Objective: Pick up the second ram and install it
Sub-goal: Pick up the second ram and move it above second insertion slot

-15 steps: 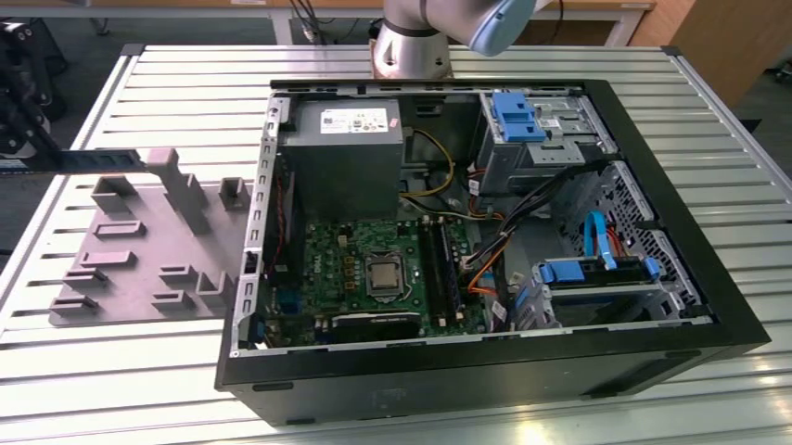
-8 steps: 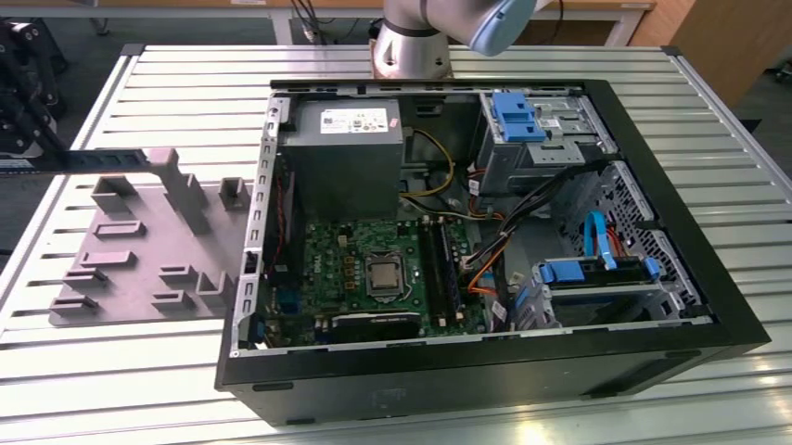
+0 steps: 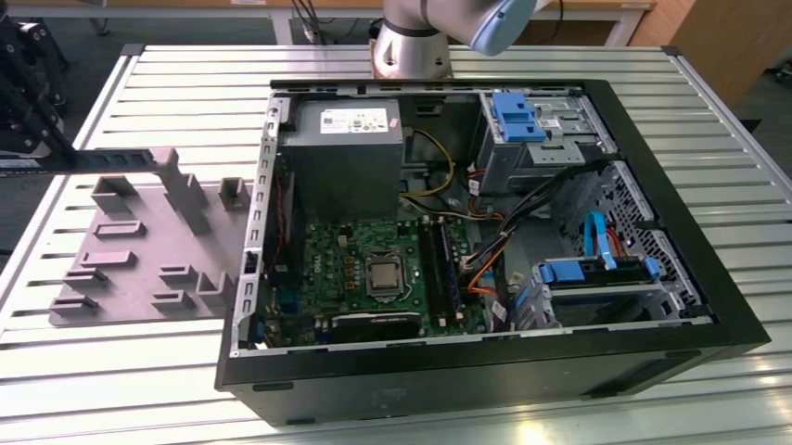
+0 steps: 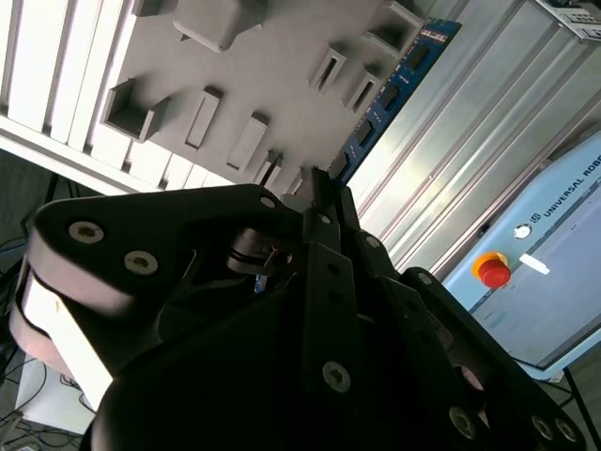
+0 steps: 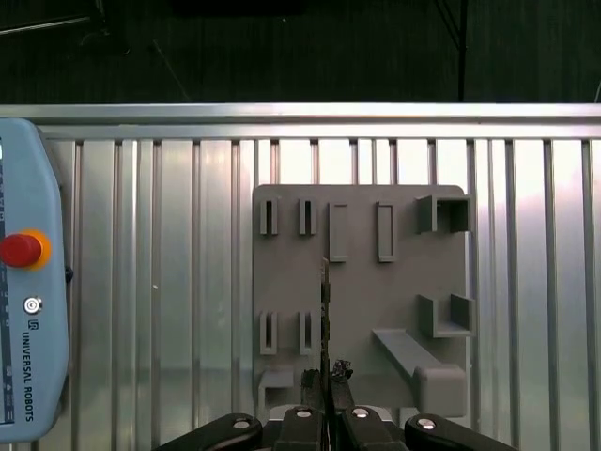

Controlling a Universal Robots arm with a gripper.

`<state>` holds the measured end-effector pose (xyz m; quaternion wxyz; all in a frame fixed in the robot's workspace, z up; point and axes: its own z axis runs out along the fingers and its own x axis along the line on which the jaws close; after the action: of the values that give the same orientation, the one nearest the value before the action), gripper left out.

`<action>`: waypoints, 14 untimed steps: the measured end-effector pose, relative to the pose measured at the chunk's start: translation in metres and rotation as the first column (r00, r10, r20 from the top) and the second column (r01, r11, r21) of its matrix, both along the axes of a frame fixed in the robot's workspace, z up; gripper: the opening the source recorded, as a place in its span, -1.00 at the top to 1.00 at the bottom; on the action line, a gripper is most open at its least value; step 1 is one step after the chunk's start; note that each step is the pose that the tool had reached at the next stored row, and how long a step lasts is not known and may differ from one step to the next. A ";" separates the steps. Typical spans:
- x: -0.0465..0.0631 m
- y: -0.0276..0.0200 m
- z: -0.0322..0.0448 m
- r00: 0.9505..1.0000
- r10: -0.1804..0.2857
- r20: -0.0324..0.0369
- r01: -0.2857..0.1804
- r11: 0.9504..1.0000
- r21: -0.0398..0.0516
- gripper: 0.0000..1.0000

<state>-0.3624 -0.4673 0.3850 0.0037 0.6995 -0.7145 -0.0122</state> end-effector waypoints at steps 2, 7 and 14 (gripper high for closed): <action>0.001 0.0000 0.0001 1.000 0.000 0.000 0.000 1.000 0.000 0.72; 0.005 0.0000 0.0000 1.000 0.000 0.000 0.000 1.000 0.000 0.72; 0.012 0.0000 0.0000 1.000 0.000 0.000 0.000 1.000 0.000 0.72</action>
<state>-0.3505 -0.4673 0.3850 0.0037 0.6996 -0.7145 -0.0121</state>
